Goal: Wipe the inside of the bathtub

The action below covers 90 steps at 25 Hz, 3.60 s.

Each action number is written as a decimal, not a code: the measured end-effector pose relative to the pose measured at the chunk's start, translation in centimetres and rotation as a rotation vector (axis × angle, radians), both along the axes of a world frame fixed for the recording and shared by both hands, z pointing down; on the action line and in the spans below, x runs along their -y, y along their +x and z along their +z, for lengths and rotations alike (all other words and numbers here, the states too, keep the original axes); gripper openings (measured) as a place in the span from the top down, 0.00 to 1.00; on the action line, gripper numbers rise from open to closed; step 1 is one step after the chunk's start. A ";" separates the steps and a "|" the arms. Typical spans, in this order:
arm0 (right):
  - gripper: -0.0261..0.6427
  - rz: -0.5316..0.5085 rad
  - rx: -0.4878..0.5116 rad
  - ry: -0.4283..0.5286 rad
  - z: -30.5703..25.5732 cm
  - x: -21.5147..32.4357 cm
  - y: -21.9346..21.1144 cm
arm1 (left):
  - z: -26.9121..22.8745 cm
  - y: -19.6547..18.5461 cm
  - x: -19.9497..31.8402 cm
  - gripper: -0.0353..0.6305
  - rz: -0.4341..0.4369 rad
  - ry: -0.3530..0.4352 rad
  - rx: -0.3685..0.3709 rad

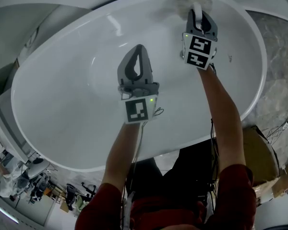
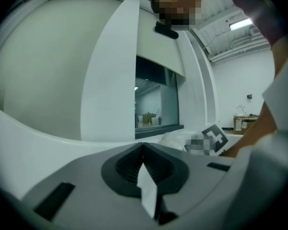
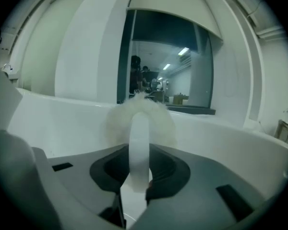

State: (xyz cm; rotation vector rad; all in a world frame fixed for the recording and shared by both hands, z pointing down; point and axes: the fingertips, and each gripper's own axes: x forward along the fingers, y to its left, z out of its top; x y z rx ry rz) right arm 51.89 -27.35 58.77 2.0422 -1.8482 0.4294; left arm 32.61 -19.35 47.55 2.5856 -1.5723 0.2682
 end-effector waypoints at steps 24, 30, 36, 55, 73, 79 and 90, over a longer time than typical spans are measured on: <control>0.82 0.093 0.181 0.060 -13.5 -7.4 -8.2 | -12.4 -7.3 -2.2 0.92 -0.057 0.050 -0.038; 0.82 -0.052 0.137 0.150 -24.2 -10.1 -21.9 | -20.2 -16.9 -3.0 0.92 -0.092 0.015 -0.042; 0.82 -0.134 0.067 0.190 -33.2 -15.1 -38.6 | -28.3 -29.4 -6.3 0.92 -0.068 0.009 -0.104; 0.82 -0.266 0.065 0.309 -51.3 -31.2 -49.1 | -42.6 -41.3 -22.5 0.92 -0.117 0.141 -0.030; 0.82 -0.253 0.116 0.403 -57.3 -51.7 -40.2 | -49.8 -30.6 -42.7 0.92 0.006 0.252 0.052; 0.82 -0.219 0.071 0.469 -62.0 -54.9 -40.2 | -53.6 -31.5 -45.2 0.92 0.024 0.310 0.005; 0.82 -0.278 -0.049 0.572 -65.1 -59.2 -45.9 | -54.2 -36.9 -49.4 0.92 0.095 0.441 0.009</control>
